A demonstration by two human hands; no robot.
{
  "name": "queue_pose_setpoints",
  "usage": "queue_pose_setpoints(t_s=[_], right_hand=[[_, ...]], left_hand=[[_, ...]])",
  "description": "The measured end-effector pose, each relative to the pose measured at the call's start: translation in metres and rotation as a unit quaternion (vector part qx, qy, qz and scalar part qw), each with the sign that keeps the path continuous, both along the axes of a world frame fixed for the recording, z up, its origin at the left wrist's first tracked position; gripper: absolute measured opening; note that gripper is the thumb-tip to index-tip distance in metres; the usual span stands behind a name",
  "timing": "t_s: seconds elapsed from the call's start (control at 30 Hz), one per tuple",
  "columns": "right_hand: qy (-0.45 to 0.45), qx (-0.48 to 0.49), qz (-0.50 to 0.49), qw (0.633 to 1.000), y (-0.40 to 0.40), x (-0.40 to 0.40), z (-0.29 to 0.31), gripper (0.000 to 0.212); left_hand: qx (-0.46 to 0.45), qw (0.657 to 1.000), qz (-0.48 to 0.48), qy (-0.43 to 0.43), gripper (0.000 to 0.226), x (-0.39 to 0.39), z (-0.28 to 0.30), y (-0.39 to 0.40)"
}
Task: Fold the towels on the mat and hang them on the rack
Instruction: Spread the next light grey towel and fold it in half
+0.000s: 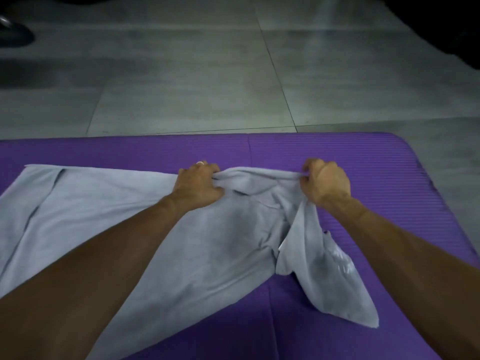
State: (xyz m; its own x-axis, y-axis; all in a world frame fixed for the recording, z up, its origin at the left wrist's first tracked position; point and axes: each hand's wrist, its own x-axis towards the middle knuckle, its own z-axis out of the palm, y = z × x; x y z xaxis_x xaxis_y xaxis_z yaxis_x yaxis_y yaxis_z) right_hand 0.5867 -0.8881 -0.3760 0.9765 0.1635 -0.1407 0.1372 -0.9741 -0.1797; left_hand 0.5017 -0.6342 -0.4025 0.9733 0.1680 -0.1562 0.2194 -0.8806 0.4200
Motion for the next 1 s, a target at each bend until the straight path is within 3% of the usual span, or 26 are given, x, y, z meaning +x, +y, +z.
queue_pose_setpoints(t_s=[0.1, 0.2, 0.3, 0.37, 0.5, 0.57, 0.63, 0.73, 0.83, 0.93, 0.97, 1.0], right_hand=[[0.060, -0.005, 0.045, 0.997, -0.013, 0.024, -0.017, 0.017], [0.020, 0.021, 0.013, 0.999, -0.022, 0.064, -0.011, 0.019], [-0.023, 0.091, -0.016, 0.995, -0.013, 0.090, -0.004, 0.035], [-0.013, 0.129, 0.006, 0.991, -0.005, 0.082, -0.004, 0.041], [0.109, -0.017, 0.185, 0.976, -0.031, 0.024, -0.004, 0.067], [0.146, -0.045, 0.267, 0.952, -0.058, 0.009, -0.012, 0.056], [0.153, 0.013, 0.288, 0.945, -0.081, 0.018, -0.015, 0.031], [0.049, 0.121, 0.227, 0.965, -0.112, 0.062, -0.023, 0.011], [-0.021, 0.119, -0.024, 0.992, -0.136, 0.100, -0.024, 0.024], [0.054, 0.255, -0.149, 0.954, -0.132, 0.096, -0.021, 0.041], [0.106, 0.263, -0.129, 0.950, -0.124, 0.082, -0.020, 0.061], [0.144, 0.209, -0.069, 0.965, -0.119, 0.065, -0.023, 0.080]], left_hand=[[0.007, 1.000, -0.006, -0.016, 0.016, 0.018, -0.006, -0.009], [0.053, 0.996, 0.015, -0.071, 0.015, 0.041, -0.005, -0.007], [0.081, 0.996, 0.020, -0.016, 0.021, 0.063, -0.007, -0.008], [0.085, 0.996, 0.007, 0.038, 0.038, 0.070, -0.012, -0.019], [0.111, 0.992, -0.058, 0.028, 0.063, 0.082, -0.023, -0.060], [0.128, 0.988, -0.079, 0.020, 0.062, 0.089, -0.028, -0.080], [0.148, 0.987, -0.068, 0.012, 0.053, 0.095, -0.032, -0.091], [0.181, 0.982, -0.060, 0.012, 0.039, 0.103, -0.029, -0.100], [0.177, 0.982, -0.054, 0.023, 0.038, 0.106, -0.026, -0.101], [0.134, 0.990, -0.049, 0.004, 0.041, 0.106, -0.027, -0.105], [0.125, 0.991, -0.053, -0.004, 0.040, 0.106, -0.027, -0.107], [0.121, 0.991, -0.057, -0.012, 0.038, 0.106, -0.029, -0.109]])
